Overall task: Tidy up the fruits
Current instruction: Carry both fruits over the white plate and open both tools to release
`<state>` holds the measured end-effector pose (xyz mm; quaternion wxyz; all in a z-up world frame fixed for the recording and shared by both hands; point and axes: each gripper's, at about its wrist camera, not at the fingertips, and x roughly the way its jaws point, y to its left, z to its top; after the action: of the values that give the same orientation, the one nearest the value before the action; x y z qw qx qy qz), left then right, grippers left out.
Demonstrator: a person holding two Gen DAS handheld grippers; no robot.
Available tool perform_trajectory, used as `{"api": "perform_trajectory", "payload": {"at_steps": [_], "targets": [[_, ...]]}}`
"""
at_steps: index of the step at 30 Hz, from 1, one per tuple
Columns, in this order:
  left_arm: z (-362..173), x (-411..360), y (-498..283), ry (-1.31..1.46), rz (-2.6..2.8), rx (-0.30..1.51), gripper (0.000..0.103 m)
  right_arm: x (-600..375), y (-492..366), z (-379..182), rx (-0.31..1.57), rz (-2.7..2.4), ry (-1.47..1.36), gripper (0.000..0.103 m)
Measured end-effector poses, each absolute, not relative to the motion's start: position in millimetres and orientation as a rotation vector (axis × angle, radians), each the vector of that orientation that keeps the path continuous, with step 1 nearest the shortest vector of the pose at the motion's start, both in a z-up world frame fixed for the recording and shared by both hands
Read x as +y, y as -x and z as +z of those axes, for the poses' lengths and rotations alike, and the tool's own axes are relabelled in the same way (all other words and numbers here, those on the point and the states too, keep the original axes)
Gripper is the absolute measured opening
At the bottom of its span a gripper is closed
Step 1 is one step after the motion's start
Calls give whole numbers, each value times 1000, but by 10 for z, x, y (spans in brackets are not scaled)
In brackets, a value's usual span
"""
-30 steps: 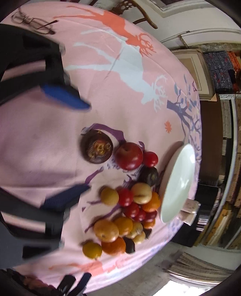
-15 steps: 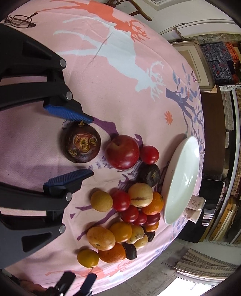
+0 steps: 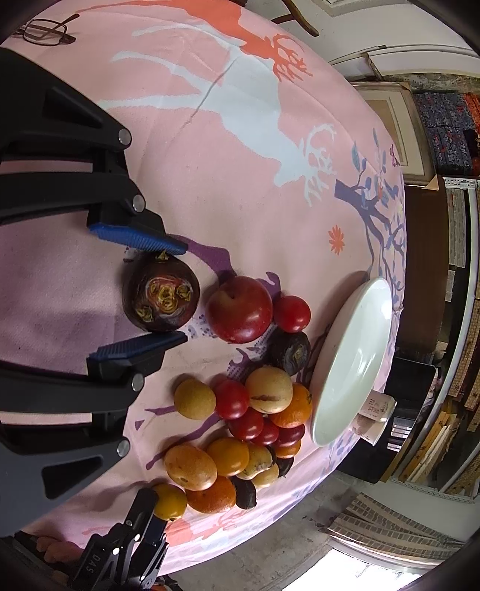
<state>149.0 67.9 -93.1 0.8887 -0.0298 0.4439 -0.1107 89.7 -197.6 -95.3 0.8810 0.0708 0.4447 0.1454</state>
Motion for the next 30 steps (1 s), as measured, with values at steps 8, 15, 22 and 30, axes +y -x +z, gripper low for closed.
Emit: {"api": "perform_trajectory", "payload": {"at_steps": [8, 15, 22, 30], "targets": [[-893, 729, -1461, 76, -219, 898, 41, -2037, -874, -948, 908, 347, -208, 37], [-499, 626, -1494, 49, -217, 831, 41, -2132, -835, -566, 797, 366, -178, 37], [-183, 196, -2324, 43, -257, 808, 41, -2284, -1897, -93, 725, 291, -124, 37], [-504, -216, -3222, -4, -236, 898, 42, -2214, -2925, -572, 823, 214, -58, 37]]}}
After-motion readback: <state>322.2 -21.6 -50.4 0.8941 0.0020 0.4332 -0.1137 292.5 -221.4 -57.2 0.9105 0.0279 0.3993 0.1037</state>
